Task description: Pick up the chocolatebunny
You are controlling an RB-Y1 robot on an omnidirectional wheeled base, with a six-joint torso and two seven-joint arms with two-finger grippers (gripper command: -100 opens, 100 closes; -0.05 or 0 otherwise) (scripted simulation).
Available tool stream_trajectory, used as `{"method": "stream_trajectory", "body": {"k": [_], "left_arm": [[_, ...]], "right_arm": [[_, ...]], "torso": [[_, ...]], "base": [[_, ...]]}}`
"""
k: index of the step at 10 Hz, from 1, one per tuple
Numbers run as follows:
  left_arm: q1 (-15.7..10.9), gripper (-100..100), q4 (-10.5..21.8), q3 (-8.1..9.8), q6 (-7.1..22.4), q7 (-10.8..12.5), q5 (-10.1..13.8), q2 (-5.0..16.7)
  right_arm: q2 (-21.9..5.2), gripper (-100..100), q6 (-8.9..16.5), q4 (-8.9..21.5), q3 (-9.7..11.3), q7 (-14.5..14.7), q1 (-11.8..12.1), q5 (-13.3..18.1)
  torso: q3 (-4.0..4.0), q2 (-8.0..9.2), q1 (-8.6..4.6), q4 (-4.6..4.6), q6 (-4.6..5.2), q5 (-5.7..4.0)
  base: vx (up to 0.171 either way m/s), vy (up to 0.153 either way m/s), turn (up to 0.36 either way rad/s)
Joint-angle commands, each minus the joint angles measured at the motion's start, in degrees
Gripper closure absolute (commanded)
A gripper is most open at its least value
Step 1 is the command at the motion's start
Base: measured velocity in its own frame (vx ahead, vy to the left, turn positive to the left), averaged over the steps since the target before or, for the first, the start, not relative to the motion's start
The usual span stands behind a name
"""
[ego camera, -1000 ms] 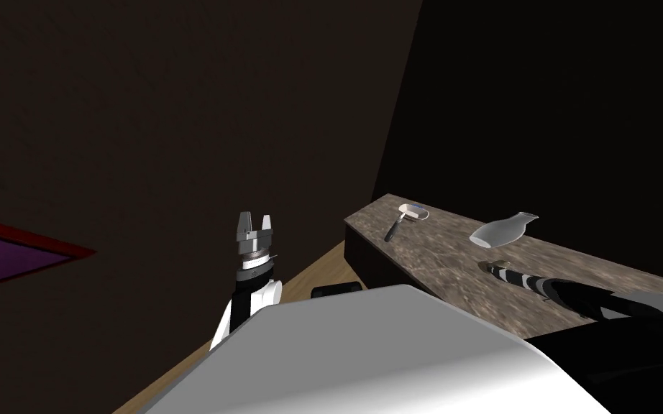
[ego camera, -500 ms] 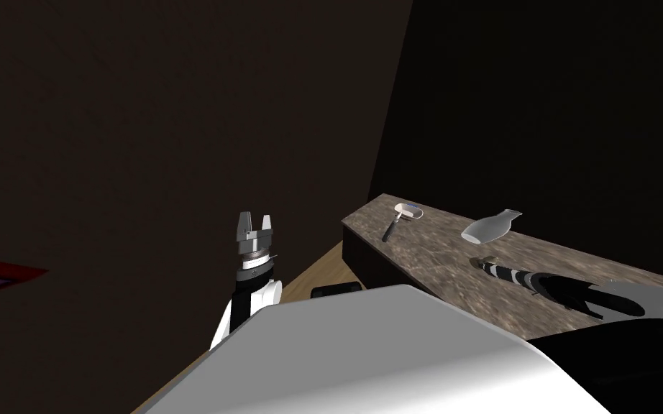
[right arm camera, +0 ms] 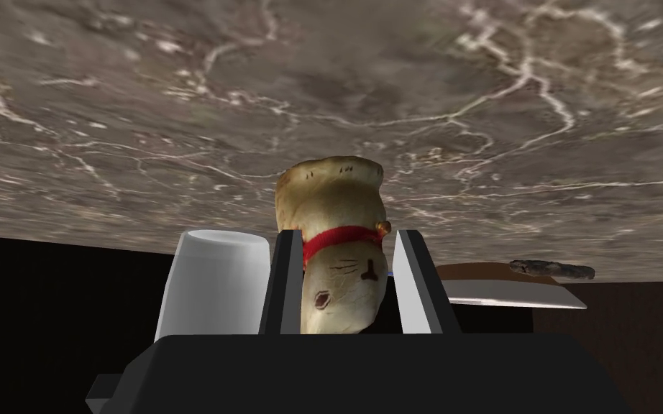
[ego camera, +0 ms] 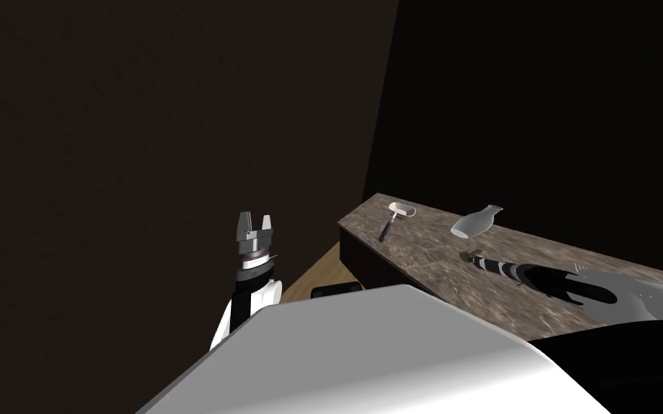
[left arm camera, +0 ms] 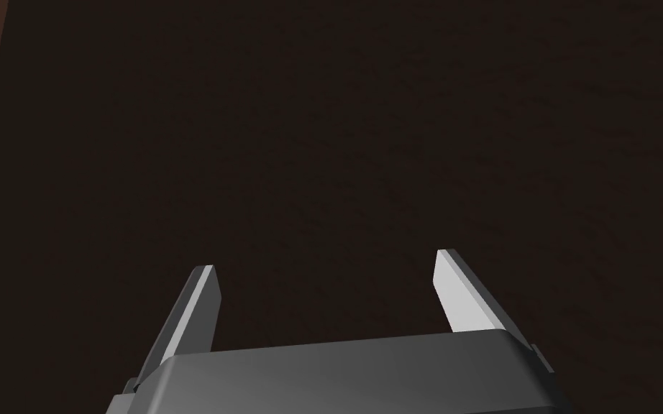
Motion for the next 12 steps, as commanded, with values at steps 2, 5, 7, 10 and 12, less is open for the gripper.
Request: {"method": "stream_trajectory", "body": {"k": [2, 5, 7, 10, 12], "left_arm": [[0.01, 0, 0.00, 0.01, 0.00, 0.00, 0.00, 0.00], [0.01, 0, 0.00, 0.00, 0.00, 0.00, 0.00, 0.00], [0.00, 0, 0.00, 0.00, 0.00, 0.00, 0.00, 0.00], [0.00, 0, 0.00, 0.00, 0.00, 0.00, 0.00, 0.00], [0.00, 0, 0.00, 0.00, 0.00, 0.00, 0.00, 0.00]], "right_arm": [[0.14, 100, 0.22, -0.53, -1.60, -2.46, -1.10, 4.30], [0.24, 100, 0.35, -0.92, -3.06, -4.99, -2.17, 10.04], [0.34, 100, 0.47, -1.32, -4.51, -7.52, -3.24, 13.11], [0.43, 100, 0.60, -1.71, -5.96, -10.05, -4.31, 18.05], [0.43, 100, 0.60, -1.71, -5.96, -10.05, -4.31, 21.29]], "torso": [[0.01, 0.00, -0.01, 0.00, 0.14, 0.02], [0.00, -0.02, 0.03, 0.01, 0.08, 0.06], [0.02, 0.04, 0.02, 0.01, 0.01, 0.04], [0.02, 0.03, 0.05, 0.00, 0.00, 0.06], [0.02, 0.02, 0.08, 0.01, 0.08, 0.10]], "base": [[0.041, 0.006, -0.187], [0.034, 0.008, -0.108], [0.028, 0.005, -0.113], [0.033, 0.007, -0.113], [0.033, 0.010, -0.084]]}}
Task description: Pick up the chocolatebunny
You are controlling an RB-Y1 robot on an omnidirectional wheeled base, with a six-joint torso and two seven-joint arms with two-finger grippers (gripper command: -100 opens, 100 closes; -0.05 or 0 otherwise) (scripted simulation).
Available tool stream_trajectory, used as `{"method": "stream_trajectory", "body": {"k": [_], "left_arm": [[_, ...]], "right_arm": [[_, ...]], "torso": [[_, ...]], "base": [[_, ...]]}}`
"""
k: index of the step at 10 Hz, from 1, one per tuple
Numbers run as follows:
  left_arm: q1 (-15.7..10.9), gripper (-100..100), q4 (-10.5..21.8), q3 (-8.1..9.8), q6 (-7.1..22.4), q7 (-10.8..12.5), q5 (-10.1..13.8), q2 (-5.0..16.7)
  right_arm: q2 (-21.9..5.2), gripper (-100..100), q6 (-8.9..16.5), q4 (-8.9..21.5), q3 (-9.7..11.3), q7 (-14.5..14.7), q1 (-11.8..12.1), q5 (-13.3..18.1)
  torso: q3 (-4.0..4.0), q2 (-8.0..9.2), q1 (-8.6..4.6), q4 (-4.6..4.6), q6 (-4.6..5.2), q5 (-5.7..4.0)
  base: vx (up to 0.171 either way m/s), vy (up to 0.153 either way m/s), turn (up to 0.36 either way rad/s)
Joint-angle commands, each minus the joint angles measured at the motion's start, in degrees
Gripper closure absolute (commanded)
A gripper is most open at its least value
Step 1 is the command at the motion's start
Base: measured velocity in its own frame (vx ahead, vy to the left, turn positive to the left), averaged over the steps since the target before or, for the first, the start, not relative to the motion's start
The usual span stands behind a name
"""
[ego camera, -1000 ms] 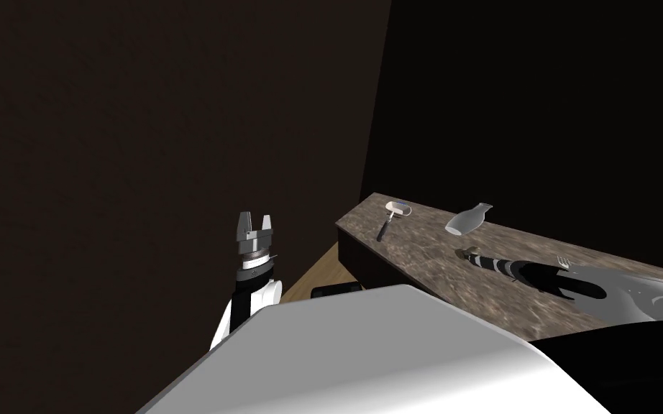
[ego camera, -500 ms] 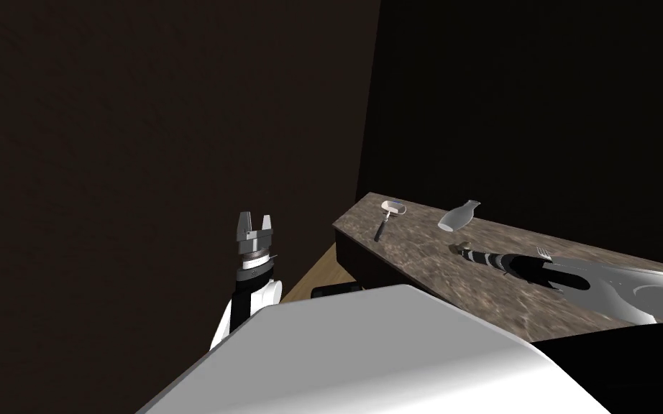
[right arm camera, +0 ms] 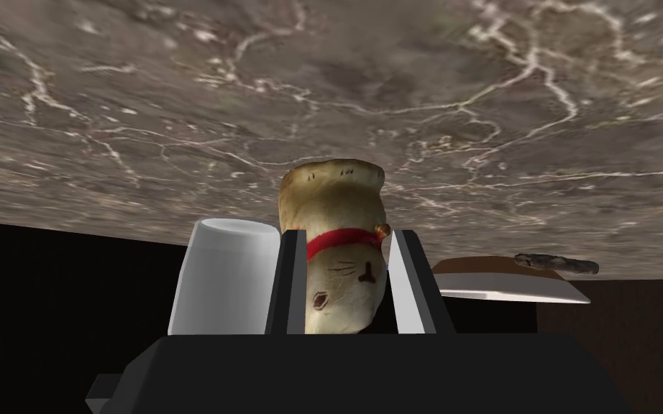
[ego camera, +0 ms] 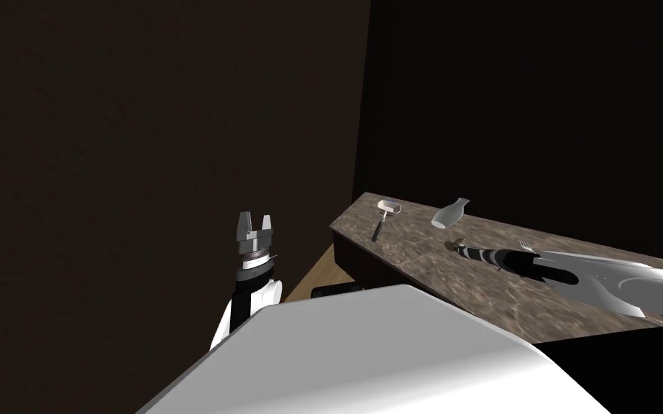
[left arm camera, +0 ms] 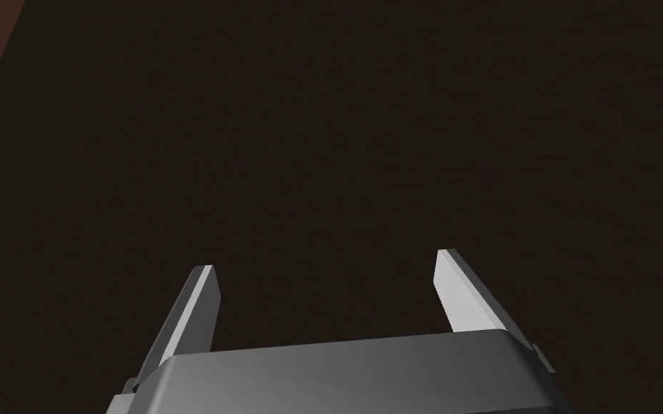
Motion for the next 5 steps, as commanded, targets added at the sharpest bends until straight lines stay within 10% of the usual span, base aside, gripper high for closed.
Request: {"method": "stream_trajectory", "body": {"k": [1, 4, 5], "left_arm": [[0.00, 0, 0.00, 0.00, 0.00, 0.00, 0.00, 0.00], [0.00, 0, 0.00, 0.00, 0.00, 0.00, 0.00, 0.00], [0.00, 0, 0.00, 0.00, 0.00, 0.00, 0.00, 0.00]], "right_arm": [[0.17, 100, 0.24, -0.51, -1.55, -2.52, -1.11, 2.86], [0.13, 100, 0.27, -0.57, -1.58, -2.40, -0.95, 4.89], [0.15, 0, 0.24, -0.54, -1.56, -2.47, -0.98, 5.09]], "torso": [[0.00, 0.00, 0.00, 0.00, 0.00, 0.00], [0.01, 0.02, 0.04, 0.00, 0.01, 0.04], [0.04, 0.06, 0.02, 0.02, 0.02, 0.05]], "base": [[0.049, 0.015, -0.198], [0.020, 0.011, -0.055], [0.000, 0.000, 0.000]]}}
